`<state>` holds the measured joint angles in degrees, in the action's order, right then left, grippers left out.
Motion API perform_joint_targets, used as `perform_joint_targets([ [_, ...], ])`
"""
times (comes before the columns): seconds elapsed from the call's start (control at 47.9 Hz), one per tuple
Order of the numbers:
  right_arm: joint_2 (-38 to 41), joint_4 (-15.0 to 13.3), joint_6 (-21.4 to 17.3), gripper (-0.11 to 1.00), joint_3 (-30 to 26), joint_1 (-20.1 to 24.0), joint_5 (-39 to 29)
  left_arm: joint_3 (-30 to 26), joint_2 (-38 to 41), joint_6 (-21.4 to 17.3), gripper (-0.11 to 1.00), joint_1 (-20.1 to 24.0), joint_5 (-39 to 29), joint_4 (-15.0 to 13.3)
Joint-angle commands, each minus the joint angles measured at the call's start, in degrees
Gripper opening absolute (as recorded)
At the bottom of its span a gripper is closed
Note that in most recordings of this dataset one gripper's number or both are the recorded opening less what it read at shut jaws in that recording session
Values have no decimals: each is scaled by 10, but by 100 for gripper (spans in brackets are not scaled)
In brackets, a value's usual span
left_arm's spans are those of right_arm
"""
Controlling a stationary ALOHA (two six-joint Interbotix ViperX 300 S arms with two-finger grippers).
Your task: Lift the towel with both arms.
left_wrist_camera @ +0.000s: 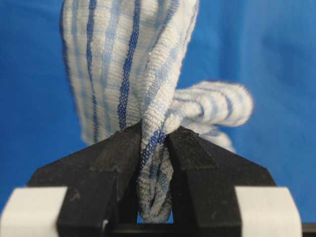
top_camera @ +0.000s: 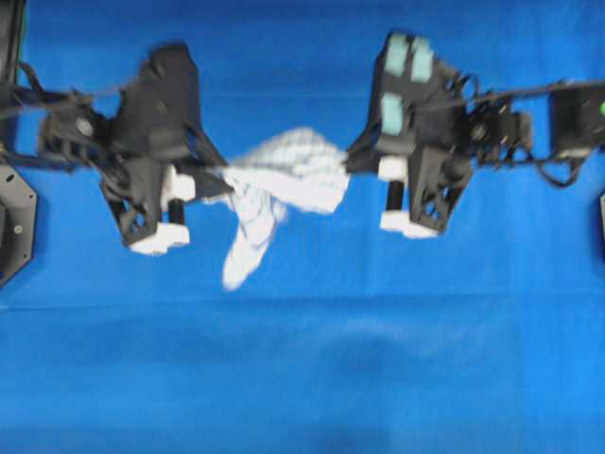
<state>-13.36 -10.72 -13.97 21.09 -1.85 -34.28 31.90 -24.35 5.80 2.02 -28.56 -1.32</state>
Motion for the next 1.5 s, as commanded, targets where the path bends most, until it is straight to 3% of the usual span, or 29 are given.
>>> perform_joint_targets([
  [0.0, -25, -13, 3, 4, -34, -5, -20, -33, -25, -8, 9, 9, -10, 1],
  [0.251, -45, -49, 5, 4, -101, -8, -81, -100, -38, -24, 9, 25, -46, 1],
  [0.627, -51, -82, 17, 4, -193, -8, -145, -205, -35, -35, 9, 79, -114, 1],
  [0.815, -53, -82, 19, 4, -195, -8, -145, -207, -33, -63, 9, 80, -120, 1],
  [1.212, -53, -83, 32, 5, -194, -8, -148, -200, -36, -86, 11, 80, -104, 1],
  [1.317, -54, -86, 32, 10, -193, -9, -148, -193, -41, -86, 35, 80, -88, 1],
  [1.484, -54, -107, 26, 59, -190, -11, -156, -178, -49, -87, 83, 81, -72, 1],
])
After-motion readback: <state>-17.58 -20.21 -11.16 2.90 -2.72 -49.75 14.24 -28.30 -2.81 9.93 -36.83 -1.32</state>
